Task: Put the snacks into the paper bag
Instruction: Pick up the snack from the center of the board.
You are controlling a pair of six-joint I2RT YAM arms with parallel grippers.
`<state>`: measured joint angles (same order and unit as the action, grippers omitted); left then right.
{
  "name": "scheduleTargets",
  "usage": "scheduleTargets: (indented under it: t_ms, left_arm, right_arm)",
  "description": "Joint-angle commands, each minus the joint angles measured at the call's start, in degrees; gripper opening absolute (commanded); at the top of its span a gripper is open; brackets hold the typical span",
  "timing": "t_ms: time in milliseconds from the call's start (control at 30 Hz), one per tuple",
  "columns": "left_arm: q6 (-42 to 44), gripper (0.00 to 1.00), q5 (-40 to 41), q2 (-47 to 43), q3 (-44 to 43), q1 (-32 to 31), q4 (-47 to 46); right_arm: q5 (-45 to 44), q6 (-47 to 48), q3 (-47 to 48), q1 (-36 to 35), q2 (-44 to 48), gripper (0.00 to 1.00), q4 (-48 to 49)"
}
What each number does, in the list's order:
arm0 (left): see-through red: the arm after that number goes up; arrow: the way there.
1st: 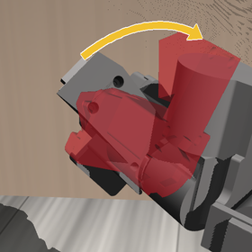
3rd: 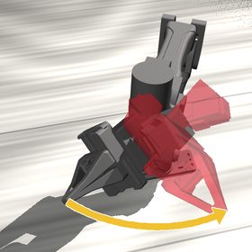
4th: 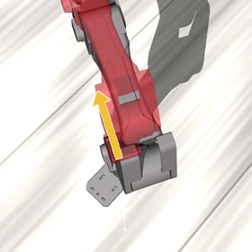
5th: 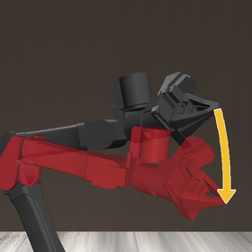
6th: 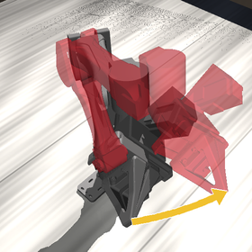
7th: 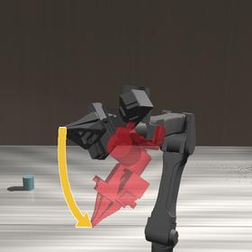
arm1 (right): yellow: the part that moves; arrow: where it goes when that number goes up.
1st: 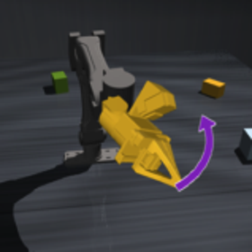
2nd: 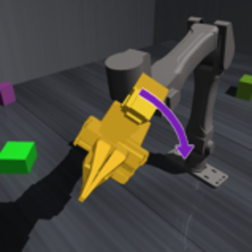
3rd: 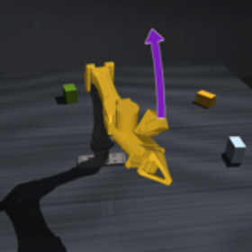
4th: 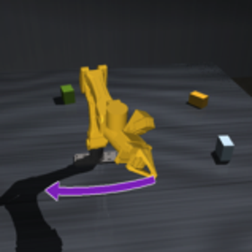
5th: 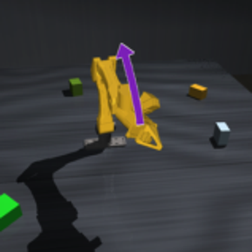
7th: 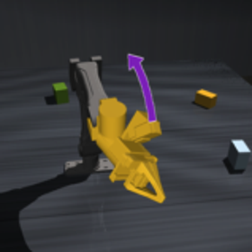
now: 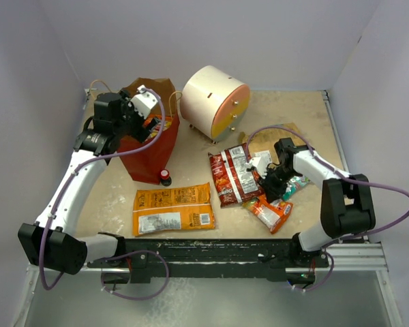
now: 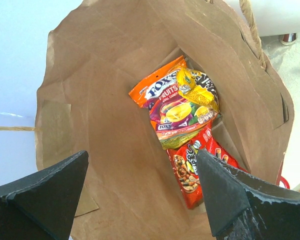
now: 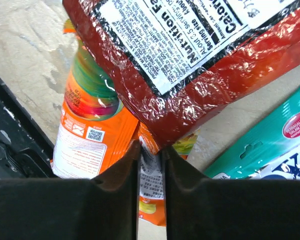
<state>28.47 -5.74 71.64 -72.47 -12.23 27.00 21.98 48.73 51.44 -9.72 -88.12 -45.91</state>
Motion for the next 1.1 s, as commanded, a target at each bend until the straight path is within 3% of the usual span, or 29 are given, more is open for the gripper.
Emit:
scheduleTargets:
  t_ms: [0,100,367,633,833,1067]
  left_arm:
    - [1.66,0.92,0.18,-2.16,-0.66,0.1,-2.29]
    - [2.15,0.93,0.07,-2.04,-2.07,0.1,-1.38]
    - [1.4,0.95,-3.88,-0.39,-8.32,0.1,3.06]
    - [-0.96,0.93,-14.36,-0.57,-11.06,-0.25,5.87]
    - [-1.4,0.91,-21.6,0.14,-14.2,-2.75,9.43]
    - [-3.52,0.89,-26.71,1.52,-15.84,-9.51,10.15]
  right_arm:
    - [2.07,-0.48,0.44,-0.39,0.11,0.13,1.05]
    - [2.38,-0.33,1.68,-0.39,2.4,0.0,-0.61]
    - [2.29,0.69,3.95,-0.39,8.53,0.0,-5.67]
    - [-2.17,-2.32,12.71,-0.39,17.0,0.0,-7.44]
    - [-6.49,-5.96,20.89,-0.39,20.14,0.0,-1.08]
    - [5.76,-12.68,27.9,-1.58,19.74,0.0,7.53]
